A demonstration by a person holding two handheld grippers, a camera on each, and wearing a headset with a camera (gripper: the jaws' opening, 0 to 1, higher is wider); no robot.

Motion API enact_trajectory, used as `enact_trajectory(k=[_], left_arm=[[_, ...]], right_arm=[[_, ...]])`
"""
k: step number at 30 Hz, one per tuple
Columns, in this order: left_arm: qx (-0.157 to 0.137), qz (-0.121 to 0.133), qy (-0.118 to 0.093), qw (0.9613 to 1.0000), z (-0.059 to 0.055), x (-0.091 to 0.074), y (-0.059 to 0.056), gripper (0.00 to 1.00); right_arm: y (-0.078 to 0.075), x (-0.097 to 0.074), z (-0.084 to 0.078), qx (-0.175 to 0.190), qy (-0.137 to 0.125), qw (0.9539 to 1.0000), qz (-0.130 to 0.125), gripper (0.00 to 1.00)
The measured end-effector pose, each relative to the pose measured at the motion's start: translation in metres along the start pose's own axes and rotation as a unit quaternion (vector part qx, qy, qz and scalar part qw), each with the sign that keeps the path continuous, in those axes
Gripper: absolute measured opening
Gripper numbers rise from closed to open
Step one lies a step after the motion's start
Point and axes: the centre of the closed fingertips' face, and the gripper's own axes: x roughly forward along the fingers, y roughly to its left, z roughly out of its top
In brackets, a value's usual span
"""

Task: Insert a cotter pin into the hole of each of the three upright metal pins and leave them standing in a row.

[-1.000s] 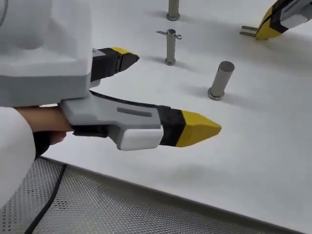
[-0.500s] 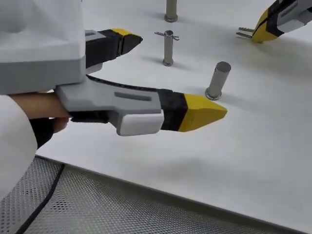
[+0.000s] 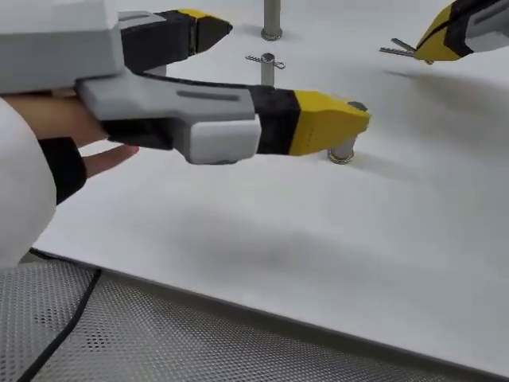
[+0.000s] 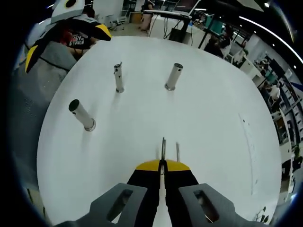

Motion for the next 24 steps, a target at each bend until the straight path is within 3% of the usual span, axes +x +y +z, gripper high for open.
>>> enact_trajectory(k=[8, 12, 16, 21, 24], left_arm=[[-0.016, -0.023, -0.017, 0.9995, 0.016, 0.010, -0.001, 0.81], [-0.027, -0.029, -0.002, 0.9992, 0.016, 0.018, 0.000, 0.78], [-0.047, -0.038, -0.010, 0.9981, 0.020, 0.023, -0.002, 0.72], [-0.043, -0.043, -0.006, 0.9981, 0.023, 0.030, -0.003, 0.67], [-0.046, -0.050, 0.007, 0.9976, 0.021, 0.036, -0.005, 0.59]], right_arm=[[0.006, -0.017, 0.009, 0.002, -0.042, 0.9985, -0.034, 0.00], [0.011, -0.028, 0.014, -0.002, -0.060, 0.9967, -0.055, 0.00], [0.018, -0.037, 0.016, -0.006, -0.072, 0.9948, -0.073, 0.00], [0.028, -0.046, 0.019, -0.011, -0.085, 0.9928, -0.084, 0.00], [0.036, -0.051, 0.023, -0.035, -0.090, 0.9910, -0.093, 0.00]])
